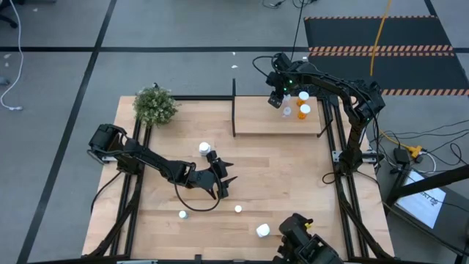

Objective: Pick and place medicine bottles onto shelf by color
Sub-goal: Put the right blue pill bottle on the shelf

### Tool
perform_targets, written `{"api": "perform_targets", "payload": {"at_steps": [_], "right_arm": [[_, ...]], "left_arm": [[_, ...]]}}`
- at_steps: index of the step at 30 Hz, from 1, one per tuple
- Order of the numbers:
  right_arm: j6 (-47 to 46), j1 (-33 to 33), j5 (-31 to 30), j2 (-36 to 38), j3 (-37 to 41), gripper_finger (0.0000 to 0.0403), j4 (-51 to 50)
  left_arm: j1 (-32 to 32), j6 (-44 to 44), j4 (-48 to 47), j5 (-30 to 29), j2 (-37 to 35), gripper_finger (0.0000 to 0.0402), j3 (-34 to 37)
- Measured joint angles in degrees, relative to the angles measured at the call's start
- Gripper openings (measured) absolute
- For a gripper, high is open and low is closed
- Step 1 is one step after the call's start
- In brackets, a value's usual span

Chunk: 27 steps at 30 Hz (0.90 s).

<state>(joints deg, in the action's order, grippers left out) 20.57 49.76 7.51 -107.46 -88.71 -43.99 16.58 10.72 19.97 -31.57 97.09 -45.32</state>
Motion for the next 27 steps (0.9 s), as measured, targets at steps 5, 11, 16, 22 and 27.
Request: {"api": "perform_targets", "payload": {"at_steps": [5, 11, 16, 22, 27], "right_arm": [[-0.23, -0.51, 0.04, 0.00, 0.00, 0.0129, -0.89], [-0.34, -1.61, 0.04, 0.00, 0.00, 0.0124, -1.16], [-0.38, -1.88, 0.04, 0.00, 0.00, 0.0125, -1.20], [-0.98, -1.88, 0.04, 0.00, 0.00, 0.0125, -1.24], [-1.46, -1.88, 0.04, 0.00, 0.00, 0.0127, -1.24]], "left_arm": [[0.00, 0.01, 0.00, 0.00, 0.00, 0.0250, 0.01], [0.00, 0.00, 0.02, 0.00, 0.01, 0.0250, 0.00], [0.00, 0.00, 0.02, 0.00, 0.01, 0.0250, 0.00], [0.00, 0.00, 0.02, 0.00, 0.01, 0.0250, 0.00], [0.02, 0.02, 0.02, 0.00, 0.01, 0.0250, 0.00]]}}
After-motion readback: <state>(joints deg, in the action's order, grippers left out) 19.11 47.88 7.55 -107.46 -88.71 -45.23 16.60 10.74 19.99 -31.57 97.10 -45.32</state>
